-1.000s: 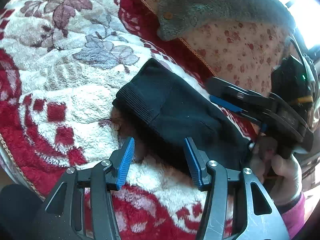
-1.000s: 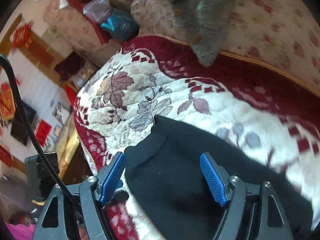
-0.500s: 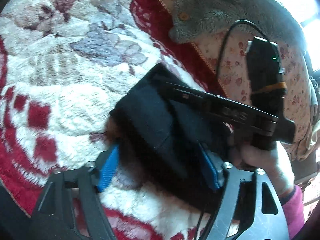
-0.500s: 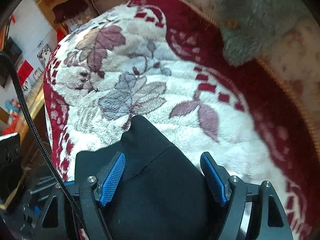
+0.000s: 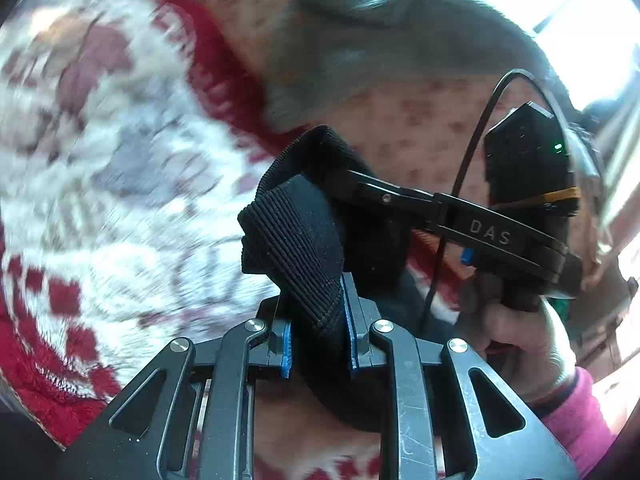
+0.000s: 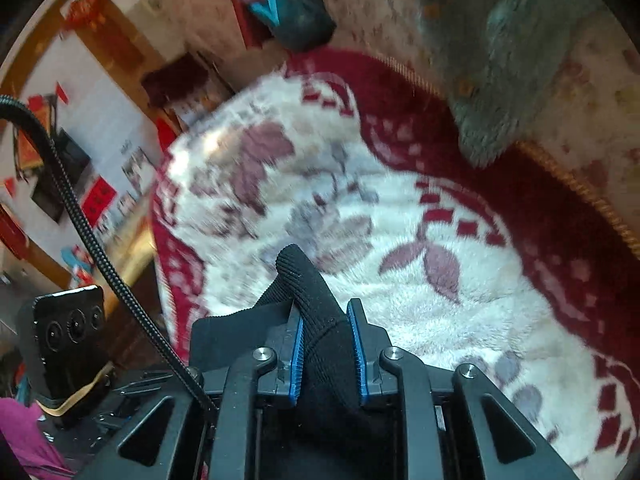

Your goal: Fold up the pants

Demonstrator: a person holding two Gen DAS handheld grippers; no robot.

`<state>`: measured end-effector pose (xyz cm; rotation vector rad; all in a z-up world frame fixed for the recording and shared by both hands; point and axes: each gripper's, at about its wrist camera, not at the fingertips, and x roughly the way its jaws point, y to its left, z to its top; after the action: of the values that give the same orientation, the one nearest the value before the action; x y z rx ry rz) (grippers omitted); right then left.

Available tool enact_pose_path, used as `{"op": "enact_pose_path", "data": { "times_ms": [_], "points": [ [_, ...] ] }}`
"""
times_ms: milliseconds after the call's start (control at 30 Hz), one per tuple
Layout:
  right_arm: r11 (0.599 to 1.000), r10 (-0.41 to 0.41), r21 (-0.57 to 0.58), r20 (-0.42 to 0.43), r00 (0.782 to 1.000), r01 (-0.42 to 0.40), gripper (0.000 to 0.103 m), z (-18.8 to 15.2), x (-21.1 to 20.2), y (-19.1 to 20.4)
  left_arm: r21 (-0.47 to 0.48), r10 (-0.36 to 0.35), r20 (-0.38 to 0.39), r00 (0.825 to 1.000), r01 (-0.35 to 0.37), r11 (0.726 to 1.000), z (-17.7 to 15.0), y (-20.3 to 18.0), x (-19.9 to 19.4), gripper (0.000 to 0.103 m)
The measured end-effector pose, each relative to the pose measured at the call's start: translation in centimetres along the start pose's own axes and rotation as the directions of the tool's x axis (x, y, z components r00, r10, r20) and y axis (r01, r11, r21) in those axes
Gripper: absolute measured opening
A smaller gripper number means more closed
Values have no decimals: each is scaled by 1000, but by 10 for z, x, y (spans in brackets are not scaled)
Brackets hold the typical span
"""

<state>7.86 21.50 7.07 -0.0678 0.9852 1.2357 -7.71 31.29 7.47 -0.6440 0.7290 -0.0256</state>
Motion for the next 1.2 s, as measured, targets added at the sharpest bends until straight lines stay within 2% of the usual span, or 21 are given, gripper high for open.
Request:
{"op": "enact_pose_path", "data": {
  "times_ms": [167,300,533,700,800,867,933,1000,1067,1133,1200],
  "points": [
    [998,41,34,136,990,-46,19,0,-79,6,125,-100,31,994,96,987,3,-61,-23,18],
    [998,16,53,227,974,-29,19,-18,-143,6,224,-174,1,985,170,960,-9,-117,-24,19],
    [981,-69,192,353,933,0,19,-94,-245,-25,334,-240,-122,963,268,904,-52,-198,2,19],
    [954,-151,296,371,916,38,19,-154,-286,-53,395,-215,-228,950,292,871,-95,-242,37,18],
    [929,-194,368,370,909,48,19,-196,-297,-74,425,-177,-275,945,284,859,-125,-254,57,18],
    [907,-211,418,366,907,43,20,-223,-301,-89,433,-156,-306,939,283,856,-139,-258,70,18],
    [876,-276,473,334,901,93,20,-249,-301,-103,433,-141,-338,931,287,854,-152,-262,83,19],
    [846,-317,520,317,894,115,20,-268,-304,-113,438,-138,-336,932,285,853,-161,-263,85,19],
    [823,-337,557,326,883,108,23,-283,-312,-121,437,-147,-331,932,289,852,-164,-265,80,26],
    [804,-375,579,321,870,133,30,-293,-321,-121,417,-178,-358,917,327,848,-163,-268,75,44],
    [794,-400,588,311,862,156,34,-295,-326,-119,402,-217,-369,904,365,839,-160,-265,64,49]
  ]
}}
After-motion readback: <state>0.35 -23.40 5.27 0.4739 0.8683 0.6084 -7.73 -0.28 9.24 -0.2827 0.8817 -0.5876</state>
